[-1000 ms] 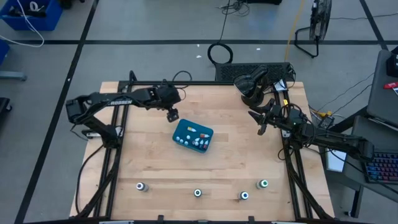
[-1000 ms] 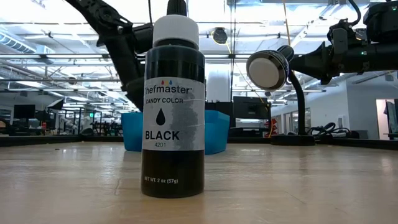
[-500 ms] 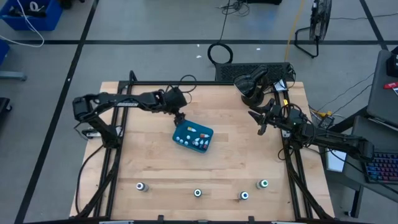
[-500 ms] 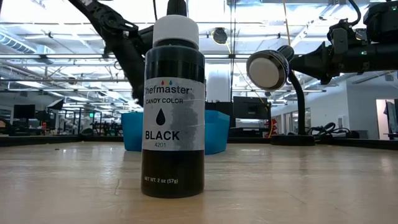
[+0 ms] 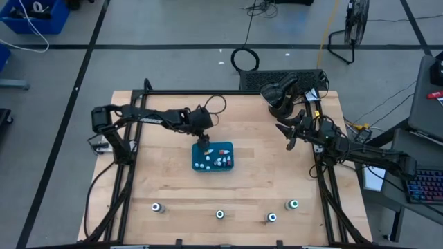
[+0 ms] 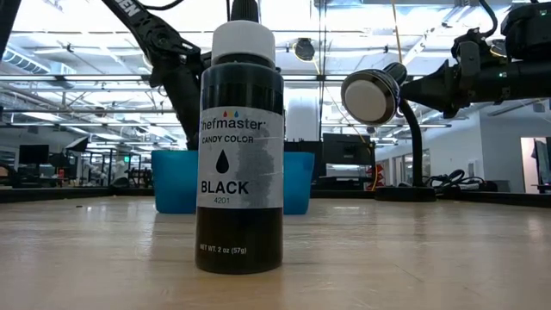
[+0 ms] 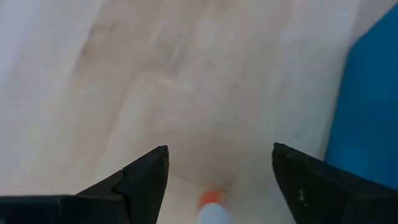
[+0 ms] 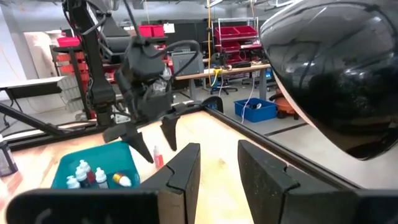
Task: Pick & Place food coloring
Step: Adjust the blue bin on the table, then put the orange food coloring bottle into the blue bin
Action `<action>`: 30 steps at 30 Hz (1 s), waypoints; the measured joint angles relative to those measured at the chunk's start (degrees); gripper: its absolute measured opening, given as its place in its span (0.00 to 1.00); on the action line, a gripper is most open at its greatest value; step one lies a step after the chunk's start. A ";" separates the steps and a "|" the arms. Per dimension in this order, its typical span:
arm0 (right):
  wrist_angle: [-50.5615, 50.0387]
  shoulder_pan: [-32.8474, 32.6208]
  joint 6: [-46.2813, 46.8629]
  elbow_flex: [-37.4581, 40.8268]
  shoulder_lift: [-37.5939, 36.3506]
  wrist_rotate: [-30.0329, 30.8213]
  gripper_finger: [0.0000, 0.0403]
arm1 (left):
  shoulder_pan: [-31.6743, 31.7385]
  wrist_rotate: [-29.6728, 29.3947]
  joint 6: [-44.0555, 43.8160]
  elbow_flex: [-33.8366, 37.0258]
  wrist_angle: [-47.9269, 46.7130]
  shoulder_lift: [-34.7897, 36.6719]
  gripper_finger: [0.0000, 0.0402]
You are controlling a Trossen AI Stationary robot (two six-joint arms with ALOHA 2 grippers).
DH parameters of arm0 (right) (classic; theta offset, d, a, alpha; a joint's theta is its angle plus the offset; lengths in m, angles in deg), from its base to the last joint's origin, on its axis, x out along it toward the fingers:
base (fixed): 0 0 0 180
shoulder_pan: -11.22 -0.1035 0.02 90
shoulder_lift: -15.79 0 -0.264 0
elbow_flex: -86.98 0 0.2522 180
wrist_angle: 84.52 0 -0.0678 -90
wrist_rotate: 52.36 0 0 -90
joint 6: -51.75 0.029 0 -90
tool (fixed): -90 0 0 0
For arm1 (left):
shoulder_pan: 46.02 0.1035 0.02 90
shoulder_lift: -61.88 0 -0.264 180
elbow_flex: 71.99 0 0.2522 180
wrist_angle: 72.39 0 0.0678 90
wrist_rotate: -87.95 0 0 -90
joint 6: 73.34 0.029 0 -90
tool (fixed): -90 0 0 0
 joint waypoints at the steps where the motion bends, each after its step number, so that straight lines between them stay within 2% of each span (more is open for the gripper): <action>1: 0.04 0.00 0.00 0.00 0.14 0.02 0.25 | -0.51 0.39 -0.22 -0.03 -0.28 -0.05 0.69; 13: 0.13 0.00 0.00 0.00 0.14 0.02 0.25 | -7.91 1.70 -0.22 -0.03 -0.58 -0.03 0.68; 24: 0.11 0.00 0.00 0.02 0.14 0.00 0.25 | -12.16 1.60 4.22 -0.05 3.03 -0.02 0.68; 27: 0.11 0.00 0.00 0.01 0.14 0.01 0.25 | -12.58 0.25 4.44 -0.07 3.52 0.00 0.68; 30: 0.09 0.00 -0.01 0.01 0.14 0.01 0.25 | -12.15 -3.42 4.61 -1.13 -1.08 1.15 0.68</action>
